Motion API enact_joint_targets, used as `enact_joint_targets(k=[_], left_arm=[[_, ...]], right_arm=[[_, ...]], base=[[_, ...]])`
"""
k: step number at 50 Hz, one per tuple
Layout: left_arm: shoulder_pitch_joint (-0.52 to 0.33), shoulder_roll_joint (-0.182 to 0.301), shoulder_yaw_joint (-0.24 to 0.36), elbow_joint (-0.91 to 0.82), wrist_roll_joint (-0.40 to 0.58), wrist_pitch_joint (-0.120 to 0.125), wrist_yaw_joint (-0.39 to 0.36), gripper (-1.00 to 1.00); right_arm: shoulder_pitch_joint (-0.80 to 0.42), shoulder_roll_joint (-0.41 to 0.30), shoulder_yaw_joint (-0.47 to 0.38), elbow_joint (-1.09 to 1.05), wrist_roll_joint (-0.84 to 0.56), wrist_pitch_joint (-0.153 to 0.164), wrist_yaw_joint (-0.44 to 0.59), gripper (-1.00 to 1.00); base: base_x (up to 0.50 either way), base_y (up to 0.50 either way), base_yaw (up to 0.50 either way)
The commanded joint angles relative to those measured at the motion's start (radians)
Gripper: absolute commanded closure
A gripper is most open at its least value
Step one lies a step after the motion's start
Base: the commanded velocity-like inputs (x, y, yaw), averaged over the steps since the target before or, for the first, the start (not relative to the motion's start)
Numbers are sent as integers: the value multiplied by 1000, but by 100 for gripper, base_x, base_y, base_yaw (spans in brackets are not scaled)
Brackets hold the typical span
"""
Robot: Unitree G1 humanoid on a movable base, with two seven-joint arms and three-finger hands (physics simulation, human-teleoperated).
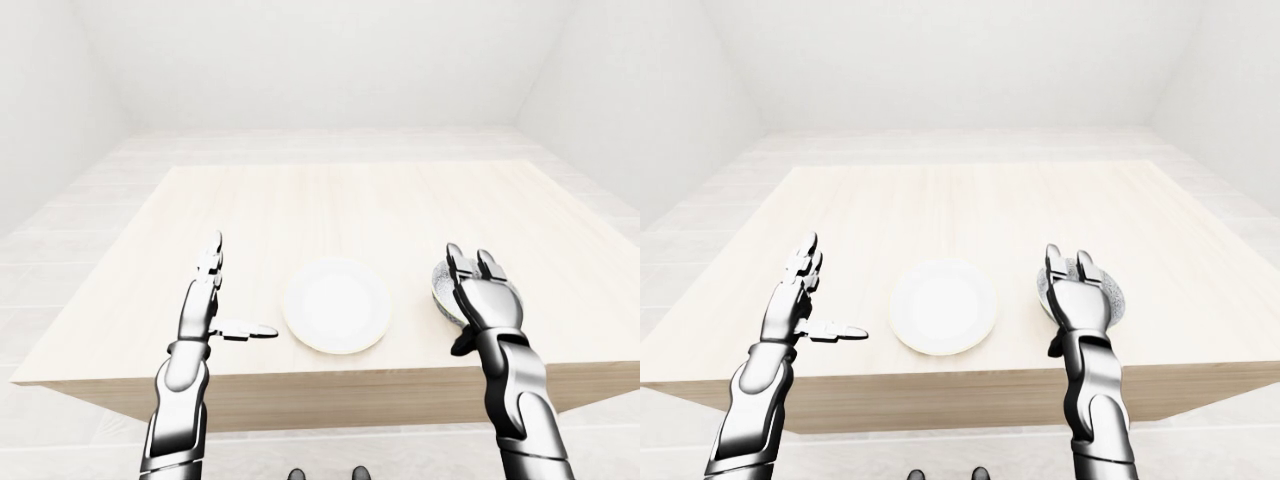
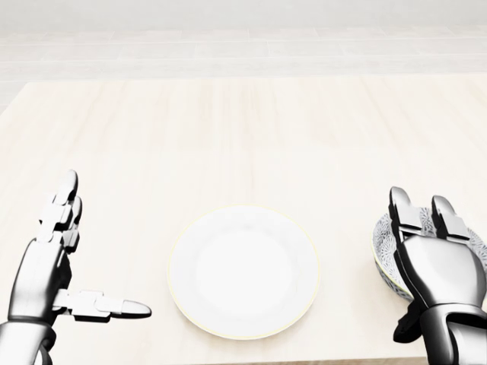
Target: Put the bowl on the plate.
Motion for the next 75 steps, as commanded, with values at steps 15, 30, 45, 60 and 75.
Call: enact_joint_targets(k=[15,30,45,60,75], left_arm=[[-6,1,0,15,-6,-9,5,-100],[-10,5,4,19,-9,-8,5,-100],[0,2,4,-1,-8,-2,0,-100],[-17,10,12,15,-12,1,5,-100],[-17,12,16,12,-15,4,7,-100]], right_arm=[[24,7,-34,38,-49,0,3,-100],[45,-12,-51,133,-33,0,-30,-100],[35,-20,-45,182,-32,0,-39,-100],[16,-34,-41,221,-8,0,-54,-100],[19,-47,-43,216,5,0,-49,-100]], base=[[0,0,0],[0,0,0],[0,0,0],[0,0,0],[0,0,0]])
